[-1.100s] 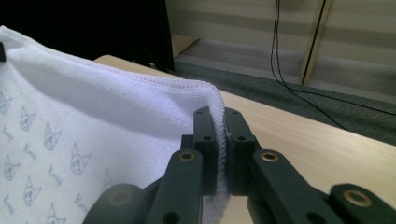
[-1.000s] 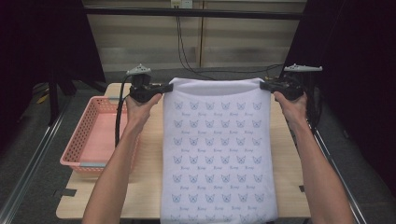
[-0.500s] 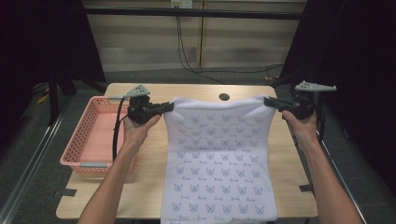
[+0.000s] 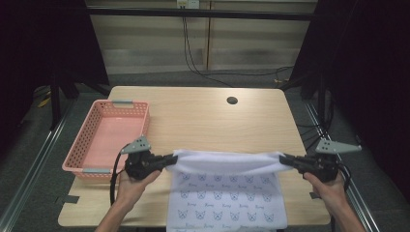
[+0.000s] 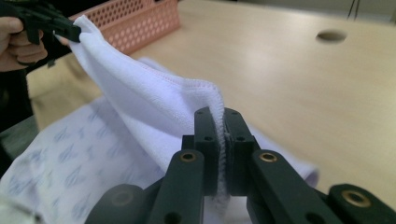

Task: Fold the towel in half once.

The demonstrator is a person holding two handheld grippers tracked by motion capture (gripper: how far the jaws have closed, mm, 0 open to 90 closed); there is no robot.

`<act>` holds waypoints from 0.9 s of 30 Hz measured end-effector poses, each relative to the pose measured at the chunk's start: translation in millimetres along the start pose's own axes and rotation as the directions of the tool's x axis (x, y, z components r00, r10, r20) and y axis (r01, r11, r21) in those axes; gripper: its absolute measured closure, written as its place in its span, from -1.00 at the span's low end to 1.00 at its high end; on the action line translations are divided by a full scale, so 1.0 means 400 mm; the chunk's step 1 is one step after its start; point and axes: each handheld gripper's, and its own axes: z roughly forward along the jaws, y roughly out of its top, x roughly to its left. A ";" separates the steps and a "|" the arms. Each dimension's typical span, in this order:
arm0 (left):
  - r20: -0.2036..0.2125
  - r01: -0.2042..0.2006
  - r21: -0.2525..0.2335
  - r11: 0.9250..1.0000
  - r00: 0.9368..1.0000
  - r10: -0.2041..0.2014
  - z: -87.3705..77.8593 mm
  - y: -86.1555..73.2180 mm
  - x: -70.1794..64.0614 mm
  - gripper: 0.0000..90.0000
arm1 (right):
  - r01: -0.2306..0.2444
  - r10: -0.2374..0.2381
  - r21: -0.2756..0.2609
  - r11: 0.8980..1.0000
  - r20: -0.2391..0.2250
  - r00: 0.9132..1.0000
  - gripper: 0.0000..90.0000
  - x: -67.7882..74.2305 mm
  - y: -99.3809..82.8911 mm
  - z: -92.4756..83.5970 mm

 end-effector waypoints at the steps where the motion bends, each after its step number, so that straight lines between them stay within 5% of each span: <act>1: 0.012 0.006 0.023 1.000 1.000 -0.007 0.001 -0.018 -0.007 0.93 | -0.004 0.004 0.021 1.000 -0.003 1.000 0.92 0.011 -0.019 -0.002; 3: 0.015 0.000 0.092 0.996 1.000 -0.002 0.004 -0.052 -0.020 0.93 | -0.017 0.017 0.062 0.998 -0.009 1.000 0.92 0.030 -0.056 -0.004; 8: 0.036 0.016 0.160 0.987 0.999 -0.022 0.017 -0.119 -0.045 0.92 | -0.046 0.050 0.174 0.984 -0.019 0.999 0.91 0.046 -0.138 0.010; 12: 0.042 -0.027 0.238 0.971 0.999 0.018 0.029 -0.143 -0.056 0.92 | -0.057 0.062 0.252 0.966 -0.013 0.998 0.91 0.049 -0.162 0.030; 15: 0.038 -0.017 0.277 0.961 0.999 0.007 0.038 -0.158 -0.056 0.92 | -0.059 0.064 0.302 0.952 -0.005 0.998 0.91 0.053 -0.177 0.054; 17: 0.044 0.001 0.278 0.961 0.999 -0.014 0.045 -0.156 -0.049 0.92 | -0.064 0.063 0.318 0.946 0.014 0.998 0.91 0.057 -0.183 0.062; 20: 0.045 0.032 0.362 0.932 0.998 -0.052 0.075 -0.165 -0.031 0.91 | -0.072 0.072 0.363 0.929 0.014 0.997 0.91 0.051 -0.196 0.076; 22: 0.048 0.026 0.360 0.932 0.998 -0.046 0.079 -0.162 -0.028 0.91 | -0.073 0.073 0.388 0.919 0.014 0.997 0.91 0.046 -0.200 0.087; 27: 0.029 0.050 0.360 0.932 0.997 -0.065 0.085 -0.159 -0.019 0.92 | -0.085 0.078 0.382 0.920 0.033 0.996 0.92 0.038 -0.196 0.096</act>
